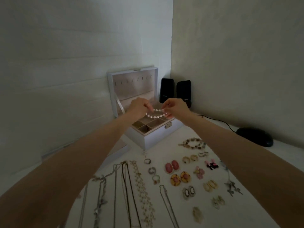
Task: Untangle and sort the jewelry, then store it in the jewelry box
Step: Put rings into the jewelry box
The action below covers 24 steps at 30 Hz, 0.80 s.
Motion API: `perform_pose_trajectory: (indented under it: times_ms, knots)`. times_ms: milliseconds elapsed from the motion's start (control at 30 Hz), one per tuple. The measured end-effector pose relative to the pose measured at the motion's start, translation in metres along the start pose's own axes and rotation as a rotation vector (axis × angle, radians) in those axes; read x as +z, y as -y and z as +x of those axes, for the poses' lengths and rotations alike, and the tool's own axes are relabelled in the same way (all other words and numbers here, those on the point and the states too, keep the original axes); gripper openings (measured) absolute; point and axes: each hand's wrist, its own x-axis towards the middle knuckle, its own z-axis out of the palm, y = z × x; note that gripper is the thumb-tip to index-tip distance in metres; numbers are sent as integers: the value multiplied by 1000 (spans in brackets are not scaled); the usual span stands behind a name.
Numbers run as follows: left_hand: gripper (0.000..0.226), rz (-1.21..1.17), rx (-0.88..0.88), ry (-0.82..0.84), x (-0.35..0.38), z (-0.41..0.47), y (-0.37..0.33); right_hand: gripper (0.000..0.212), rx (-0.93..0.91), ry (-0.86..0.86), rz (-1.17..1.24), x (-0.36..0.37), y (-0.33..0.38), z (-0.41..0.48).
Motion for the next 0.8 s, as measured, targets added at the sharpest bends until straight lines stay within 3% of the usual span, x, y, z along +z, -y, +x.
perform_pose_trajectory:
  times_ms: [167, 267, 367, 600, 800]
  knots:
    - [22, 166, -21, -17, 2, 19, 21, 9, 15, 35, -117, 27, 0, 25]
    - [24, 238, -14, 12, 5, 28, 31, 18, 6, 20, -160, 41, -4, 41]
    - [34, 281, -3, 66, 5, 37, 38, 11, 24, 25, -177, 50, -8, 56]
    - [30, 368, 35, 67, 1, 38, 43, 22, 30, -25, -306, 30, -18, 55]
    - [20, 350, 231, 67, 18, 14, 14, 20, -73, -127, -326, -4, -21, 22]
